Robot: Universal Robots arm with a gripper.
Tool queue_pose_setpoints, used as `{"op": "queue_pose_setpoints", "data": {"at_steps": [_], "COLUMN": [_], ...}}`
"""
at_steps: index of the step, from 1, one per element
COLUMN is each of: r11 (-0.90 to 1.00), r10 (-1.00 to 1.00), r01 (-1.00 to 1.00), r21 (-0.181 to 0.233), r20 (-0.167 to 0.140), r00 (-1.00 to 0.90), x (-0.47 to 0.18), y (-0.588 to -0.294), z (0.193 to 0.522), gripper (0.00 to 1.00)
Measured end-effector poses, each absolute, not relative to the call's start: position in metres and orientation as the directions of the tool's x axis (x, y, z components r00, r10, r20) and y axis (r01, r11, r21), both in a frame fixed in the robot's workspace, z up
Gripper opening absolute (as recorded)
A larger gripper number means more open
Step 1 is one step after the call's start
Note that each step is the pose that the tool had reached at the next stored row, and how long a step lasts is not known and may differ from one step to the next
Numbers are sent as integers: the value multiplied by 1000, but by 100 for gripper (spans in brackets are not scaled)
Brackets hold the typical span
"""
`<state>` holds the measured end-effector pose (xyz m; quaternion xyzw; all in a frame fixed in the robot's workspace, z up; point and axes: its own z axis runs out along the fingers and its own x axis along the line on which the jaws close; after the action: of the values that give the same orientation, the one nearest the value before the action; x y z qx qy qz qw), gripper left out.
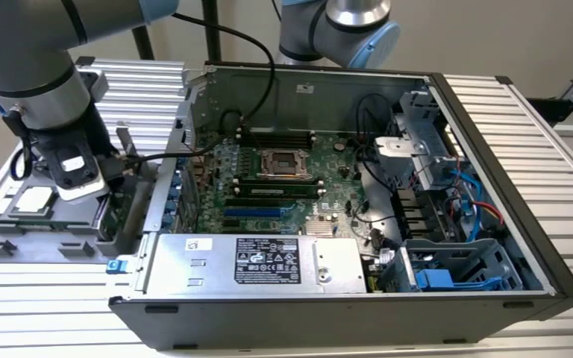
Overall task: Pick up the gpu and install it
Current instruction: 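Pick up the gpu and move the gpu toward the slot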
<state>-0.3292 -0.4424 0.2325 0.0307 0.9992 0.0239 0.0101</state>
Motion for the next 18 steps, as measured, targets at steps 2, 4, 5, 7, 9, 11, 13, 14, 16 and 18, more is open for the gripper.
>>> {"op": "queue_pose_setpoints", "data": {"at_steps": [2,4,5,7,9,11,13,14,16,18], "r11": [997,997,997,997,997,997,997,997,997,997], "r10": [62,62,62,62,62,62,62,62,62,62], "r01": [61,61,61,61,61,61,61,61,61,61], "r21": [49,49,49,49,49,49,49,49,49,48], "r20": [-19,-19,-19,-19,-19,-19,-19,-19,-19,-19], "r00": [-998,-998,-998,-998,-998,-998,-998,-998,-998,-998], "x": [-329,-329,-329,-329,-329,-329,-329,-329,-329,-329], "y": [-442,-442,-442,-442,-442,-442,-442,-442,-442,-442], "z": [235,237,237,237,237,237,238,238,238,239], "gripper": [0,0,0,0,0,0,0,0,0,0]}}
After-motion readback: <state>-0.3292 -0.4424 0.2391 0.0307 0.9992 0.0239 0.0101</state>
